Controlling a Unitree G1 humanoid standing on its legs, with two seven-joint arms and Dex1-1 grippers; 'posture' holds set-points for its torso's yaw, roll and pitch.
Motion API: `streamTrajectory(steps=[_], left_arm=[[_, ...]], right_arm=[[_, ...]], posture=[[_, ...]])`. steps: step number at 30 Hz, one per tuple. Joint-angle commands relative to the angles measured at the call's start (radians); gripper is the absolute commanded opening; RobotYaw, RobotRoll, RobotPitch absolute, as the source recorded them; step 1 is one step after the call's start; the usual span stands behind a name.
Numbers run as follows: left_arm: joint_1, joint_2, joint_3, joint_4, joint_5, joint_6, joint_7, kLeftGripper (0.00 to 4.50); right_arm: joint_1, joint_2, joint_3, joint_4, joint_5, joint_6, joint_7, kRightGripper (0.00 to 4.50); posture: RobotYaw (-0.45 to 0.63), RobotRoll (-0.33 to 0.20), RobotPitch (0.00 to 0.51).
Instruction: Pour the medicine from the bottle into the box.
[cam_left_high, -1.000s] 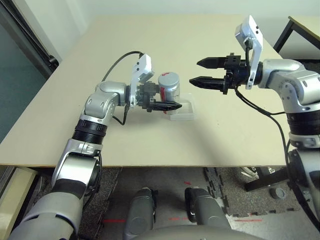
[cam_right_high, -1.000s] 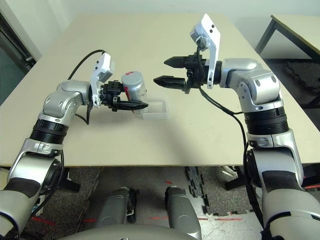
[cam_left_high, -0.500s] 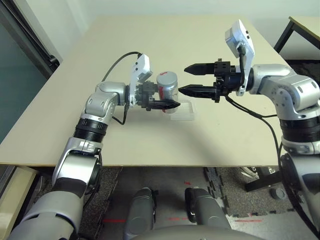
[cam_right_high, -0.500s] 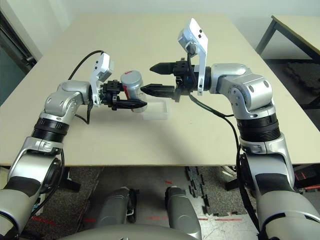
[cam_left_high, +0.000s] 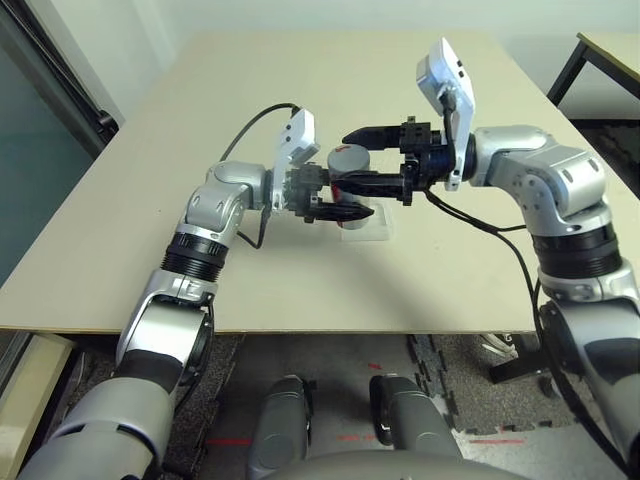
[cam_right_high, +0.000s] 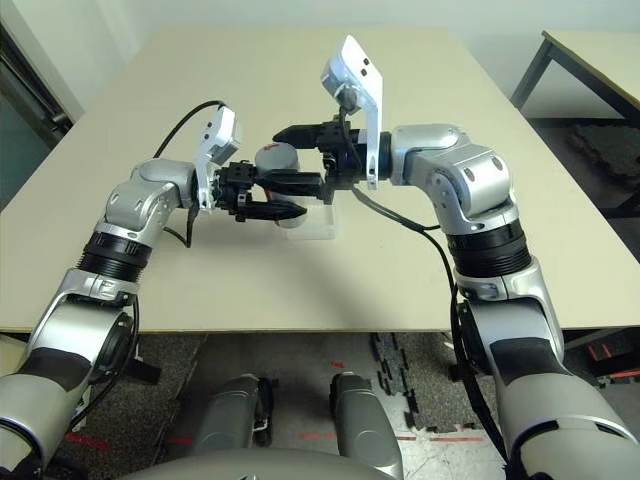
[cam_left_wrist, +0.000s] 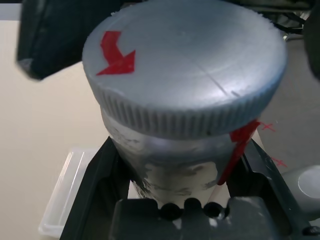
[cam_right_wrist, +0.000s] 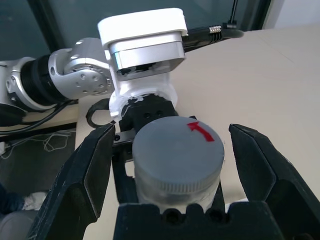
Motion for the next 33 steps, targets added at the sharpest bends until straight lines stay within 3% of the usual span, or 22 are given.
streamTrajectory(steps=[1, 12, 33], left_arm=[[-0.011, -0.001, -0.019, -0.006, 0.013, -0.007, -0.014, 2.82], [-0.007, 0.002, -0.016, -0.015, 0.01, -0.001, -0.012, 2.82], [-0.007, 0.011, -0.011, 0.005, 0.01, -0.01, -0.007, 2.82]], right_arm=[[-0.027, 0.015, 0.01, 0.031, -0.021, -0.028, -0.009, 4.5], [-0.037, 0.02, 0.0, 0.085, -0.058, -0.063, -0.013, 4.5], [0.034, -0.097, -0.061, 0.007, -0.007, -0.017, -0.023, 4.5]], posture=[[-0.01, 0.0, 0.1], [-0.01, 0.0, 0.099], [-0.03, 0.0, 0.094]])
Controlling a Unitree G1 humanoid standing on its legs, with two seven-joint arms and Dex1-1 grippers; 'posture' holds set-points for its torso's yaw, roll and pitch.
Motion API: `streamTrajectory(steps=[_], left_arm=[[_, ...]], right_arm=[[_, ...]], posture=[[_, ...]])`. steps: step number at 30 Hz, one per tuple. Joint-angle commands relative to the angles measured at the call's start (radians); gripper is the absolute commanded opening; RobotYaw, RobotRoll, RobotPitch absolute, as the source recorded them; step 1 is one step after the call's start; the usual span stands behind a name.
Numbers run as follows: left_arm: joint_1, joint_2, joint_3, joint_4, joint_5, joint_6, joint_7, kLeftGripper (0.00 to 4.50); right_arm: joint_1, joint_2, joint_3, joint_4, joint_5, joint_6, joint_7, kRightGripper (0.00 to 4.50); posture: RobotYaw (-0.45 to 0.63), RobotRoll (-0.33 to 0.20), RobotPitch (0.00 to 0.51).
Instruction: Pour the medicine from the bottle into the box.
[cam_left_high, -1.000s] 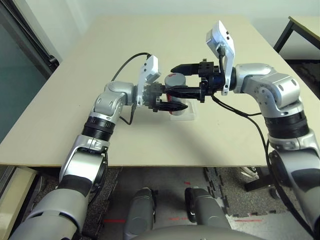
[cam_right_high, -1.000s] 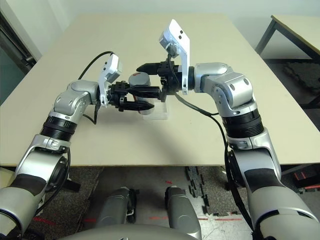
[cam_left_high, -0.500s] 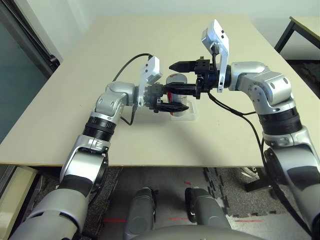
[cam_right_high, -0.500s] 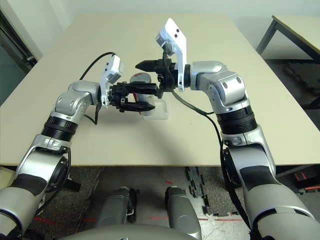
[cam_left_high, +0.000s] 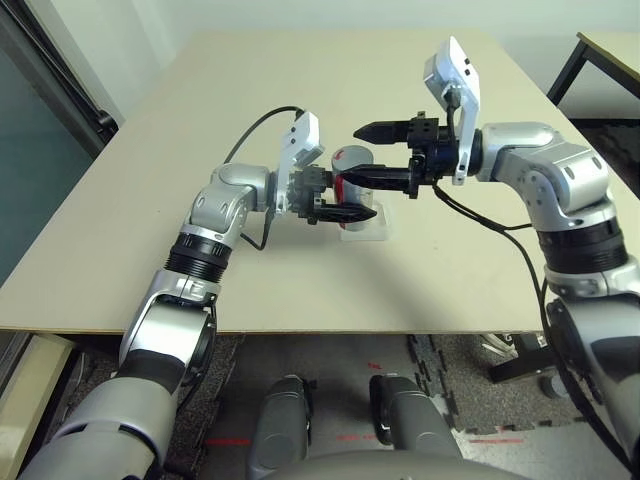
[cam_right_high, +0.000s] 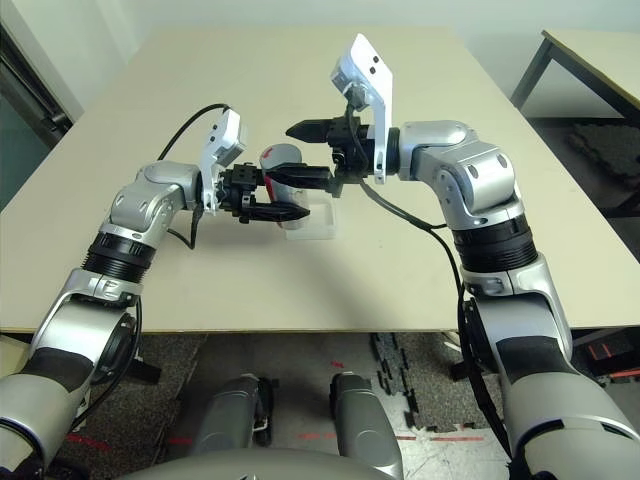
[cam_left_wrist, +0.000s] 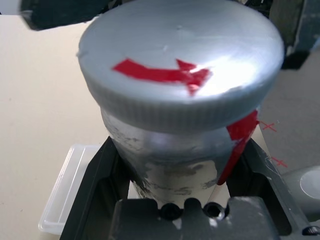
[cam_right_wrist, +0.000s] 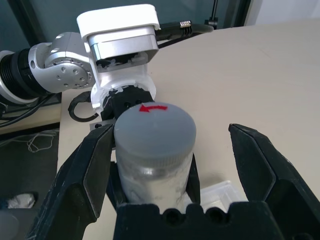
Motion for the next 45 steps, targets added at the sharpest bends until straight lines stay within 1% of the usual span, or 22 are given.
streamTrajectory(steps=[1, 18, 31, 37, 40, 45], left_arm=[[-0.007, 0.012, -0.004, -0.005, 0.007, -0.011, -0.02, 2.82], [-0.009, 0.014, -0.001, -0.001, 0.007, -0.011, -0.022, 2.82], [-0.009, 0.027, 0.001, 0.006, 0.012, -0.015, -0.028, 2.82], [-0.019, 0.04, 0.002, 0.029, 0.02, -0.029, -0.038, 2.82], [-0.025, 0.04, 0.001, 0.04, 0.025, -0.036, -0.042, 2.82], [-0.028, 0.039, 0.0, 0.053, 0.033, -0.046, -0.047, 2.82]], right_arm=[[0.01, -0.032, -0.033, -0.003, -0.006, 0.012, -0.019, 4.5], [0.016, -0.061, -0.046, 0.001, -0.003, 0.017, -0.019, 4.5], [0.06, -0.103, -0.052, -0.001, -0.003, 0.015, 0.004, 4.5], [0.087, -0.128, -0.046, -0.074, 0.049, 0.078, 0.041, 4.5], [0.083, -0.131, -0.042, -0.119, 0.082, 0.123, 0.055, 4.5], [0.062, -0.12, -0.038, -0.142, 0.096, 0.153, 0.037, 4.5]], posture=[[-0.03, 0.0, 0.094], [-0.03, 0.0, 0.093], [-0.03, 0.0, 0.094], [-0.03, 0.0, 0.09], [-0.03, 0.0, 0.088], [-0.03, 0.0, 0.085]])
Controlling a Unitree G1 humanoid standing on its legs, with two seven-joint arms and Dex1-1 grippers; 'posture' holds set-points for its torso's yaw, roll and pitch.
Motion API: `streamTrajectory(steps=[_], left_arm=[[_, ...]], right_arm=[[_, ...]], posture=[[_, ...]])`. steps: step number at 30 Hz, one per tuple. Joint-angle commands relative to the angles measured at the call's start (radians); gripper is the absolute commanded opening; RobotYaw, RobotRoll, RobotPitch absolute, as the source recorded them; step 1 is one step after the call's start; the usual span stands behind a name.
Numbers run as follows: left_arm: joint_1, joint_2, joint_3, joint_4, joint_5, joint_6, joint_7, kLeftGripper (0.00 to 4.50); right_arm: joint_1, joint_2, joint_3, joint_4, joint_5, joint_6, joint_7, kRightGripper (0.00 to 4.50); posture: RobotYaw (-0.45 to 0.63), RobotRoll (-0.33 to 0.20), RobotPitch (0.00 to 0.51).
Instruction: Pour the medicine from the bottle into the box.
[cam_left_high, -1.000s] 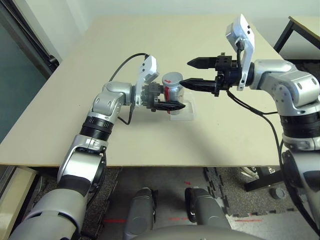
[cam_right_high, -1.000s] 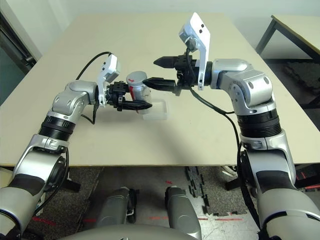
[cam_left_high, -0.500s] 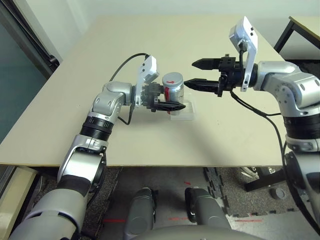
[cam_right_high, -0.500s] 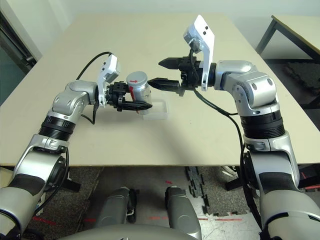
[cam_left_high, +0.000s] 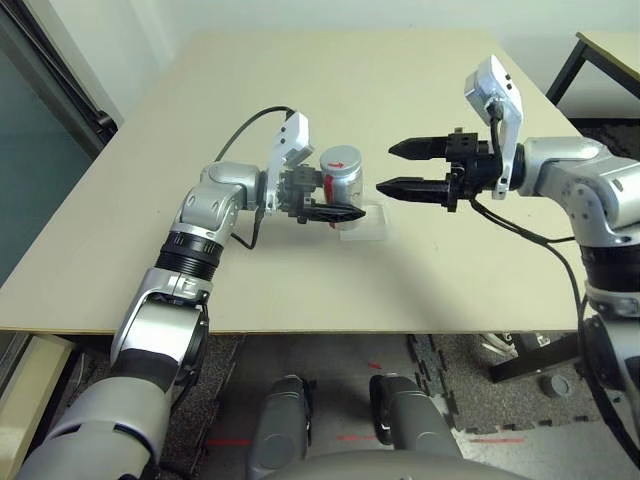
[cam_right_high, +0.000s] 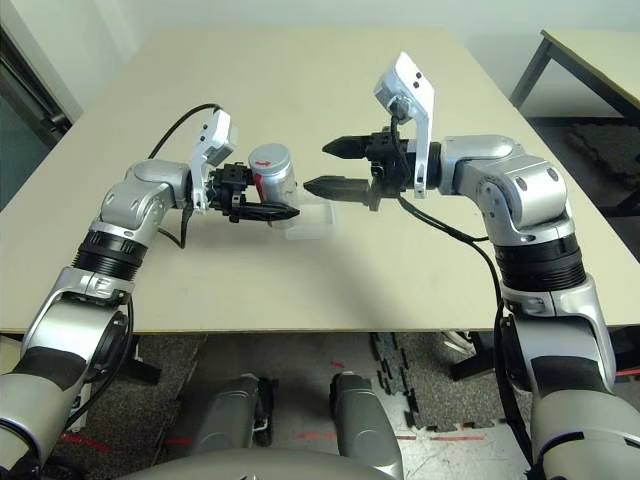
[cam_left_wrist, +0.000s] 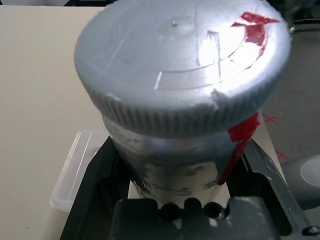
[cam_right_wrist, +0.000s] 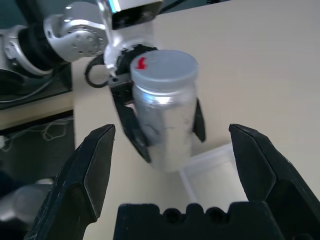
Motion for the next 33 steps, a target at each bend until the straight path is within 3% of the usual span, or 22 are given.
streamTrajectory(steps=[1, 33], left_arm=[[-0.02, 0.003, -0.008, 0.015, 0.017, -0.017, -0.012, 2.82], [-0.015, -0.029, -0.017, -0.003, 0.022, -0.007, -0.014, 2.82]], right_arm=[[-0.029, 0.006, 0.009, -0.024, 0.006, 0.019, -0.018, 4.5], [-0.136, 0.194, 0.096, 0.118, -0.13, -0.151, -0.083, 4.5]], posture=[[-0.03, 0.0, 0.084], [-0.03, 0.0, 0.095]])
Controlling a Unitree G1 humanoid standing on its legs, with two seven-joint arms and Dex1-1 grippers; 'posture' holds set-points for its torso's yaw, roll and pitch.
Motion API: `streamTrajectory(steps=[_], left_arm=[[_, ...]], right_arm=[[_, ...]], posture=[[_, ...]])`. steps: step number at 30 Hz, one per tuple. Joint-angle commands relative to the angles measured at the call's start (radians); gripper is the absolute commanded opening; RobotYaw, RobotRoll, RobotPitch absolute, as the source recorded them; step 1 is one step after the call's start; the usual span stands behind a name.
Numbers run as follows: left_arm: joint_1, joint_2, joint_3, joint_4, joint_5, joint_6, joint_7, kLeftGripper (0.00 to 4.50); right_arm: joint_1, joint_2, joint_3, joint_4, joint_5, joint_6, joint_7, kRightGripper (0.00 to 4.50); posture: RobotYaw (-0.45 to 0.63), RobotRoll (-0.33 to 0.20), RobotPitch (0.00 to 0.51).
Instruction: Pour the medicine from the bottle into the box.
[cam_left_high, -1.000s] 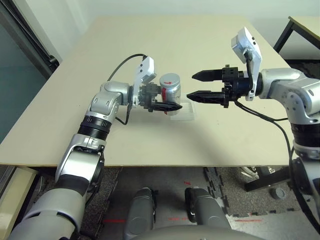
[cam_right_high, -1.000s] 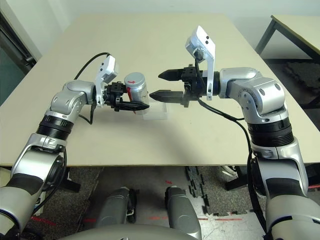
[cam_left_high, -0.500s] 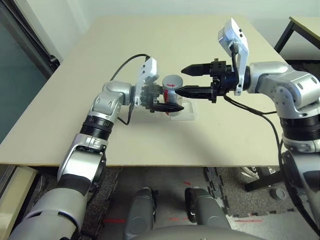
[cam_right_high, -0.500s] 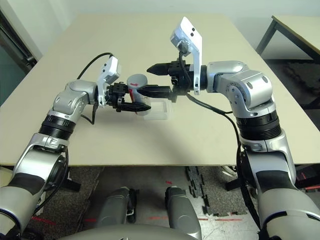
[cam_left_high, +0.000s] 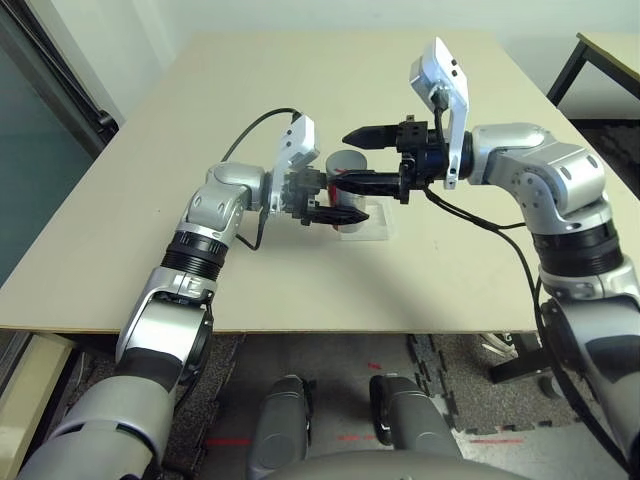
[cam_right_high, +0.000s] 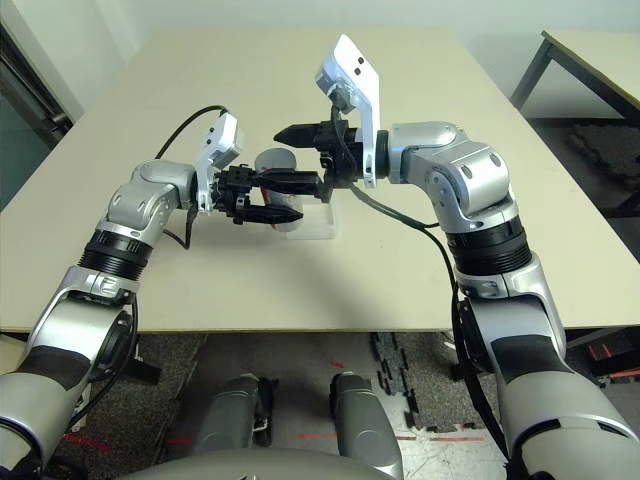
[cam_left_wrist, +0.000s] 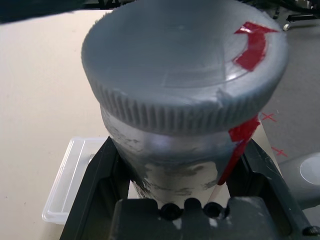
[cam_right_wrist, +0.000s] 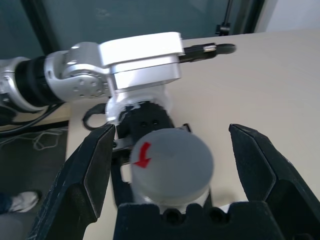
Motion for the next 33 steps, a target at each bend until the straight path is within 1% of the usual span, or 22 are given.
streamTrajectory(steps=[1, 13, 16, 19, 20, 28, 33], left_arm=[[-0.011, -0.001, -0.009, -0.006, 0.005, 0.008, -0.005, 2.82], [-0.007, -0.006, -0.01, -0.012, 0.006, 0.013, -0.003, 2.82], [-0.008, -0.009, -0.01, -0.009, 0.007, 0.013, -0.002, 2.82], [-0.008, -0.01, -0.011, -0.007, 0.008, 0.013, -0.002, 2.82], [-0.007, -0.01, -0.011, -0.007, 0.008, 0.013, -0.002, 2.82], [-0.01, -0.011, -0.014, 0.011, 0.012, 0.007, -0.005, 2.82], [0.0, -0.009, -0.018, 0.012, 0.016, 0.002, -0.007, 2.82]], right_arm=[[-0.015, 0.009, 0.018, 0.017, -0.026, -0.031, -0.004, 4.5], [0.008, 0.008, 0.028, 0.001, -0.032, -0.017, 0.012, 4.5], [0.013, 0.005, 0.029, -0.005, -0.03, -0.015, 0.015, 3.88], [0.017, 0.005, 0.027, -0.01, -0.028, -0.015, 0.015, 2.82], [0.017, 0.005, 0.027, -0.012, -0.028, -0.015, 0.015, 2.58], [0.015, 0.001, 0.01, -0.031, -0.017, -0.01, 0.009, 2.59], [-0.019, -0.008, -0.011, -0.034, -0.003, 0.01, 0.002, 2.59]], posture=[[-0.03, 0.0, 0.096], [-0.03, 0.0, 0.103], [-0.03, 0.0, 0.104], [-0.03, 0.0, 0.104], [-0.03, 0.0, 0.105], [-0.04, 0.0, 0.105], [-0.04, 0.0, 0.104]])
